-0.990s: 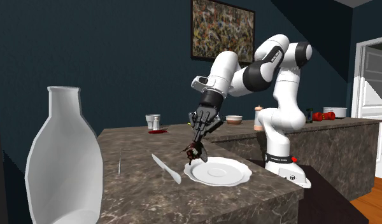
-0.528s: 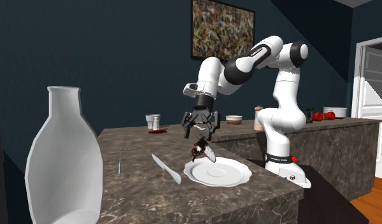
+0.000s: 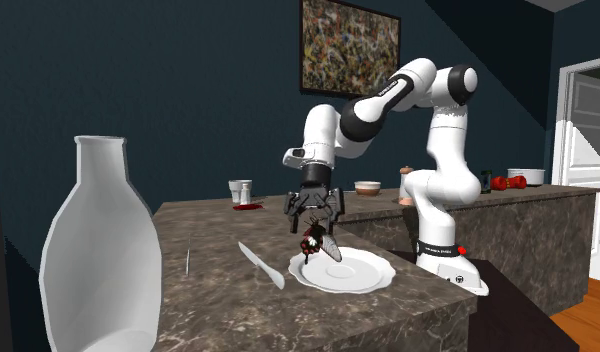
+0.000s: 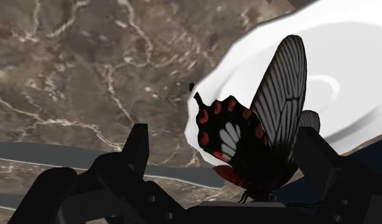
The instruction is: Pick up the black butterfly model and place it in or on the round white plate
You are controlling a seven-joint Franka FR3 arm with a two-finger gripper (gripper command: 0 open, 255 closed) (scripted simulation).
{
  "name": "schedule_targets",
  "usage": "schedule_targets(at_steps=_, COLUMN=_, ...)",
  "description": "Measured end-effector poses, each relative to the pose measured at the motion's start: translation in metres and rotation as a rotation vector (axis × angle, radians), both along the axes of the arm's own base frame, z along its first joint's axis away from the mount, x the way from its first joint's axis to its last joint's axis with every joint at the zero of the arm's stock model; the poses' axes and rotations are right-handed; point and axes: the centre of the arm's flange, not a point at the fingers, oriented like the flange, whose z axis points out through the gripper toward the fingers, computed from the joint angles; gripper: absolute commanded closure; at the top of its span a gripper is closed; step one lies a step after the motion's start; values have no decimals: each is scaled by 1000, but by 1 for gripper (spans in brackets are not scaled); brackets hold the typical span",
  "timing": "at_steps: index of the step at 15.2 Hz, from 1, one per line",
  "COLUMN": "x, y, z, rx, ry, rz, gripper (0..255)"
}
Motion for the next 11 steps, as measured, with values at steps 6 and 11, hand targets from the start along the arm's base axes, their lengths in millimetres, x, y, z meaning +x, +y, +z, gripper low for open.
schedule_targets(at_steps=6, x=0, y=3, z=-8, rx=0, ry=0, rz=0, gripper=0)
schedule_targets(at_steps=11, x=1, y=2, z=-7, rx=2, ry=-3, rz=-3, gripper=255)
